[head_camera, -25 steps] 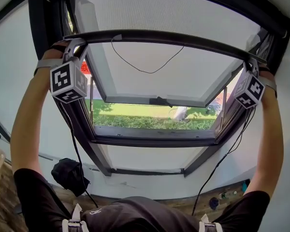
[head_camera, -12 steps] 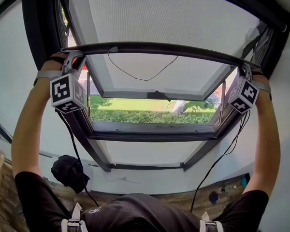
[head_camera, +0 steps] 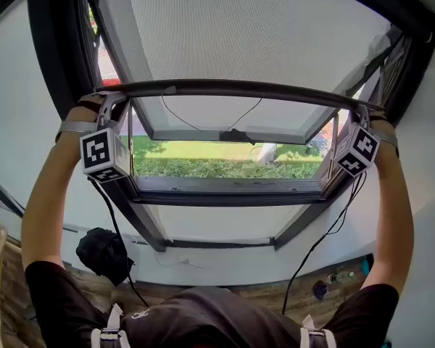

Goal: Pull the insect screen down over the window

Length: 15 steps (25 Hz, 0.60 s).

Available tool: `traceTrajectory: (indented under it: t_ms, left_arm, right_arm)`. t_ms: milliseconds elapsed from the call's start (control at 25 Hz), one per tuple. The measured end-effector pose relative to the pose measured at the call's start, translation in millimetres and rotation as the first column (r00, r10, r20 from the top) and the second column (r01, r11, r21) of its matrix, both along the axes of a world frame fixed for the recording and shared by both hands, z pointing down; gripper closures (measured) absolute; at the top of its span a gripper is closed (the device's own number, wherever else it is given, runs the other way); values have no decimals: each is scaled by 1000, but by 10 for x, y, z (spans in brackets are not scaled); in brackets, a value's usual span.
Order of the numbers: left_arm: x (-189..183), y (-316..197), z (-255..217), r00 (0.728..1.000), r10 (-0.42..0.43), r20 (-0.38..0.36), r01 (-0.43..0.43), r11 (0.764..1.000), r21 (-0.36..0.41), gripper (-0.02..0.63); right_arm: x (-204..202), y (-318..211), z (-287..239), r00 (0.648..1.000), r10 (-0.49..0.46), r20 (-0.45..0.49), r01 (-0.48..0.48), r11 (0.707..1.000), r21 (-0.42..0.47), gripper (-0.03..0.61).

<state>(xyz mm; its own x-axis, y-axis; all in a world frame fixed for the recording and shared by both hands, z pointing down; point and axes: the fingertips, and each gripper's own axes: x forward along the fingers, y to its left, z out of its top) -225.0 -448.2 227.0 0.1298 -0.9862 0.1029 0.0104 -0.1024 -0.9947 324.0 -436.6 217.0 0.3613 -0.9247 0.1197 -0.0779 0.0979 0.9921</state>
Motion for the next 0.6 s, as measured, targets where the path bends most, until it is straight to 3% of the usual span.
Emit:
traceTrajectory:
  t_ms: [160, 480, 600]
  left_arm:
    - [-20, 2, 354, 1000, -3, 22, 4, 998, -70, 581]
    - [-82, -2, 623, 999, -25, 28, 27, 997, -73, 581]
    - [-83, 27, 809, 999, -29, 32, 33, 991, -128, 581]
  right_arm:
    - [-59, 12, 306, 1000, -4, -9, 4, 998, -57, 551]
    - [-71, 73, 584, 1000, 12, -24, -14, 996, -92, 551]
    - [-79, 76, 747, 1000, 3, -17, -5, 993, -118, 551]
